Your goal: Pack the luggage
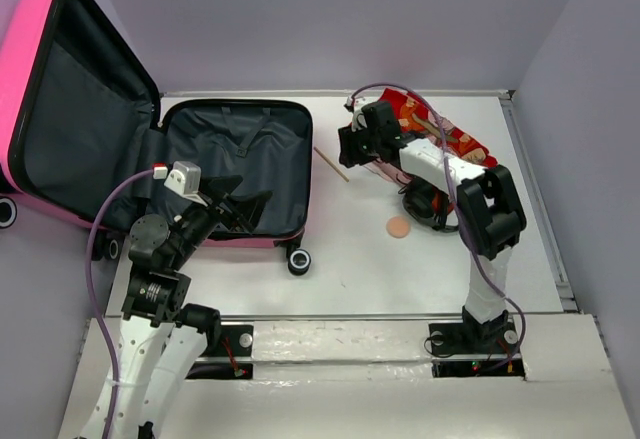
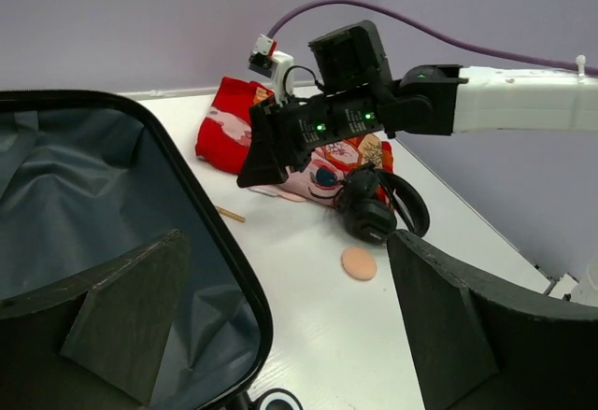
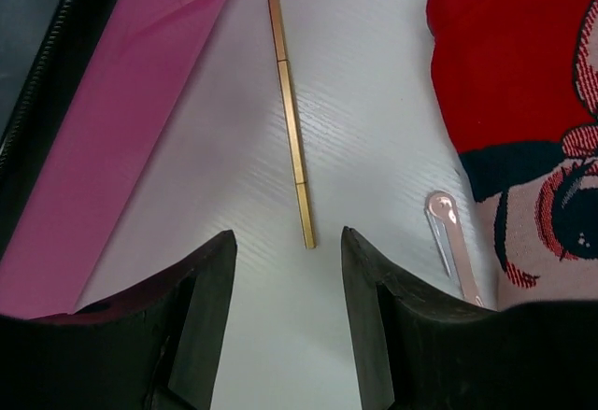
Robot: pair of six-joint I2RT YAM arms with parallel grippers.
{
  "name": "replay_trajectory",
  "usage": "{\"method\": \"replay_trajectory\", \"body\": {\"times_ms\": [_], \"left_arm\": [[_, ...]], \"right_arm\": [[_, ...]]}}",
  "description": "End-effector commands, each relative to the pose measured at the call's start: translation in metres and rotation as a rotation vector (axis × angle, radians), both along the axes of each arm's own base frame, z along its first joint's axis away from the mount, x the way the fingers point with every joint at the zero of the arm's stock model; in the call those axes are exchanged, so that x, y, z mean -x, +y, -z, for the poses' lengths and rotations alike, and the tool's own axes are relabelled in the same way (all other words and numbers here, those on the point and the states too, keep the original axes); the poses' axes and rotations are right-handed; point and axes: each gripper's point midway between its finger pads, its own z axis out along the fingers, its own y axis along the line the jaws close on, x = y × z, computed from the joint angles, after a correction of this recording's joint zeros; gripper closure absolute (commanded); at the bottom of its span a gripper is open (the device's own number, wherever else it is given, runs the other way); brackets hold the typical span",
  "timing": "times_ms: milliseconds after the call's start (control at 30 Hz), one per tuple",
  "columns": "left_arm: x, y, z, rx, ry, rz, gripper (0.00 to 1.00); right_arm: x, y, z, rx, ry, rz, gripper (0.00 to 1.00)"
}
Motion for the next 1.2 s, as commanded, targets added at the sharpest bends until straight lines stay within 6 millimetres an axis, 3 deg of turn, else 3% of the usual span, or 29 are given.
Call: {"method": "replay_trajectory", "body": {"times_ms": [0,33,67,133,300,333,433,533,567,600,633,767,900,967,1033,1067,1167], "left_arm": [[0.001,0.003,-0.022,0.001,-0.056,-0.011,0.01],[0.001,0.003,-0.021,0.001,-0.055,-0.010,0.01],[0.001,0.002,-0.022,0.000,-0.055,-0.008,0.01],[0.001,0.002,-0.021,0.002,-0.054,-0.008,0.01],[0.002,0.002,-0.022,0.002,-0.056,-0.005,0.01],[0.002,0.002,-0.022,0.002,-0.057,-0.005,0.01],[0.003,0.002,-0.023,0.003,-0.060,-0.005,0.01],[0.003,0.002,-0.022,0.003,-0.059,0.000,0.01],[0.004,0.002,-0.022,0.004,-0.061,-0.002,0.01],[0.004,0.002,-0.023,0.004,-0.062,-0.002,0.01],[0.005,0.002,-0.024,0.005,-0.065,-0.002,0.01],[0.006,0.003,-0.024,0.008,-0.069,-0.003,0.01],[0.006,0.003,-0.025,0.008,-0.070,-0.003,0.01],[0.006,0.003,-0.025,0.008,-0.072,-0.003,0.01],[0.006,0.003,-0.025,0.010,-0.071,-0.004,0.01],[0.006,0.003,-0.024,0.010,-0.069,-0.006,0.01],[0.006,0.003,-0.026,0.013,-0.070,-0.005,0.01]], "right_arm": [[-0.012,0.020,0.000,0.048,-0.037,-0.046,0.45],[-0.016,0.019,0.016,0.073,-0.015,-0.040,0.46],[-0.020,0.023,0.016,0.093,-0.030,-0.038,0.46],[-0.024,0.020,0.039,0.135,0.002,-0.026,0.46],[-0.025,0.033,0.059,0.223,-0.016,-0.050,0.49],[-0.029,0.026,0.070,0.269,-0.017,-0.026,0.50],[-0.025,0.031,0.082,0.315,-0.019,-0.031,0.52],[-0.020,0.029,0.098,0.348,0.001,-0.024,0.65],[-0.018,0.029,0.101,0.345,0.012,-0.014,0.75],[-0.016,0.028,0.103,0.344,0.018,-0.008,0.76],[-0.012,0.024,0.108,0.347,0.035,0.004,0.84],[-0.002,0.018,0.111,0.333,0.051,0.027,0.93],[0.001,0.012,0.091,0.297,0.014,0.078,0.93],[0.000,0.009,0.059,0.260,-0.037,0.117,0.93],[0.003,0.002,0.041,0.240,-0.070,0.148,0.93],[0.003,-0.002,0.012,0.209,-0.117,0.181,0.93],[0.013,-0.013,-0.017,0.172,-0.154,0.224,0.93]]}}
